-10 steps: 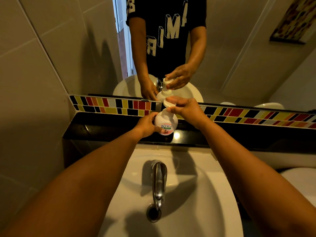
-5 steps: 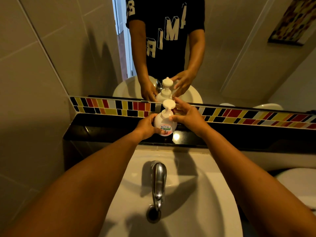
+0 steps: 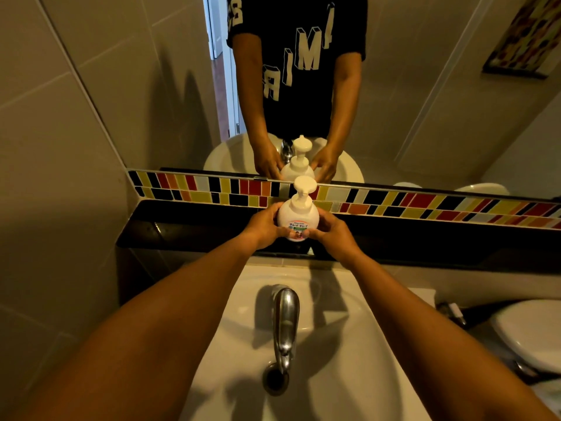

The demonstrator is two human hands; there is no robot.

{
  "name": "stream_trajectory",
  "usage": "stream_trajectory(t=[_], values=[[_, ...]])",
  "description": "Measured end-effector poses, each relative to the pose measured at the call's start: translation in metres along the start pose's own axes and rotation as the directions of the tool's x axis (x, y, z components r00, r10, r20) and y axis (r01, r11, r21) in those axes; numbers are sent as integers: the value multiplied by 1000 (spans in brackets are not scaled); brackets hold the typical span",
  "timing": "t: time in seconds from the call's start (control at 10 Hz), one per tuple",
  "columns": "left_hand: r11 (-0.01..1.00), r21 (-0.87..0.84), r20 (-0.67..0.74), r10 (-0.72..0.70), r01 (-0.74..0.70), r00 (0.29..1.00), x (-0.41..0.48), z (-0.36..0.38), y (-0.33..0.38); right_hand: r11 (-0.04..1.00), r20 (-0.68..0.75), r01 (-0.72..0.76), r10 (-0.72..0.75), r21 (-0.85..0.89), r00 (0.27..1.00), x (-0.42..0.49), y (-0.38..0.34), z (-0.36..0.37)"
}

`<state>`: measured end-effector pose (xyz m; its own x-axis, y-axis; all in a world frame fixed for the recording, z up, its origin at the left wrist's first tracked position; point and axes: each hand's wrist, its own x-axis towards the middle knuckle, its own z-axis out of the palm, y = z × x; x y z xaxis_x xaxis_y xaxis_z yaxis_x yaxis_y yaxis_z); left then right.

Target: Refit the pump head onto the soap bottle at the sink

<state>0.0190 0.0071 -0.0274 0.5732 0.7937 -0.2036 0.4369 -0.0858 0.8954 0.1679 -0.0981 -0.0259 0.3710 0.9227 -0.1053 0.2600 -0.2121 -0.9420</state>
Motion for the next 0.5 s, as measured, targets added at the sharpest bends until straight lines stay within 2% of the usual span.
stream_trajectory(t=[0.2, 0.3, 0.4, 0.5], values=[[1000, -13, 9, -24, 24, 1000, -2, 1, 1, 999, -13, -4, 4, -34, 1000, -1, 1, 0], [996, -73, 3, -51, 51, 999, -3, -2, -4, 998, -2, -8, 7, -65, 1000, -2, 2, -3], [996, -57, 1, -69, 69, 998, -8, -8, -5, 983, -24, -49, 45, -178, 999, -1, 11, -7], [965, 233, -81, -104, 121, 991, -12, -14, -15, 887, -157, -118, 52, -446, 986, 2, 26, -10]])
